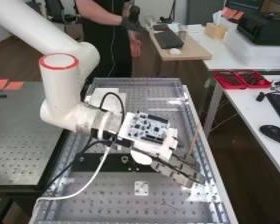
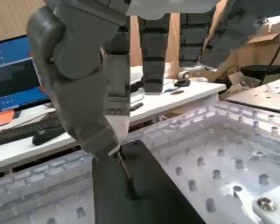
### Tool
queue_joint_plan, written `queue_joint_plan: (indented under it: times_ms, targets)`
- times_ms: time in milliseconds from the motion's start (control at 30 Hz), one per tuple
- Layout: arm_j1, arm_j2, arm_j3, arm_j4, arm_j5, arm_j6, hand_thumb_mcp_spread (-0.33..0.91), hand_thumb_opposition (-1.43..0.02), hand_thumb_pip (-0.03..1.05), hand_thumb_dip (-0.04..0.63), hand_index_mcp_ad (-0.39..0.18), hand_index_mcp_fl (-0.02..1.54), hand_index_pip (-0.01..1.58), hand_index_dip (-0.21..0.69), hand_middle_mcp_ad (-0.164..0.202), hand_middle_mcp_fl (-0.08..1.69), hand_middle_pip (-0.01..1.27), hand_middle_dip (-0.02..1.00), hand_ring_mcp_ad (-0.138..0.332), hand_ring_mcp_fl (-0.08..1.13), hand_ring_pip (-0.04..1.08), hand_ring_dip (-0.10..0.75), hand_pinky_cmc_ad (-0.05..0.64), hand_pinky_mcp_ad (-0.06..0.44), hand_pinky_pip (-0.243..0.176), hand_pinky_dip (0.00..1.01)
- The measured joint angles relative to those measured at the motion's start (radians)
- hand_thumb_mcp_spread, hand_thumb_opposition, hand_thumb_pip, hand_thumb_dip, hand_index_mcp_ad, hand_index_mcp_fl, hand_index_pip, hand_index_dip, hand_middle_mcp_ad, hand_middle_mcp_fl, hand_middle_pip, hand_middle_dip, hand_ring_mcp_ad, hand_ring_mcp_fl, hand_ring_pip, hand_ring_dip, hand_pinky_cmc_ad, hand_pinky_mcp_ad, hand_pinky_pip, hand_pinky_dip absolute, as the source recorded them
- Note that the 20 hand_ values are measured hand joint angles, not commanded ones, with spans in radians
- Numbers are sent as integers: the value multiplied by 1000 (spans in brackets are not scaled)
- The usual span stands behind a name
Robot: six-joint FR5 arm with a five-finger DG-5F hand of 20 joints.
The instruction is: Grab the drill bit and place it in the clear container
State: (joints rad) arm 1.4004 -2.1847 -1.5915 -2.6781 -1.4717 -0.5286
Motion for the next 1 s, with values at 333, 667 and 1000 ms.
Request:
queue_joint_plan:
  times_ms: [333,667,1000]
  targets:
    - [1,75,2,-10,-7,-41,689,-883,456,300,-77,559,1344,246,89,347,131,223,171,80,101,21,309,152,-59,190]
    - [44,224,-36,-22,-48,-106,696,-880,450,300,-75,562,1330,250,93,361,136,236,173,80,101,21,309,152,-59,192]
    - [135,314,-91,25,-152,-116,696,-883,450,300,-79,585,1293,267,89,370,134,237,169,96,99,21,309,152,-59,192]
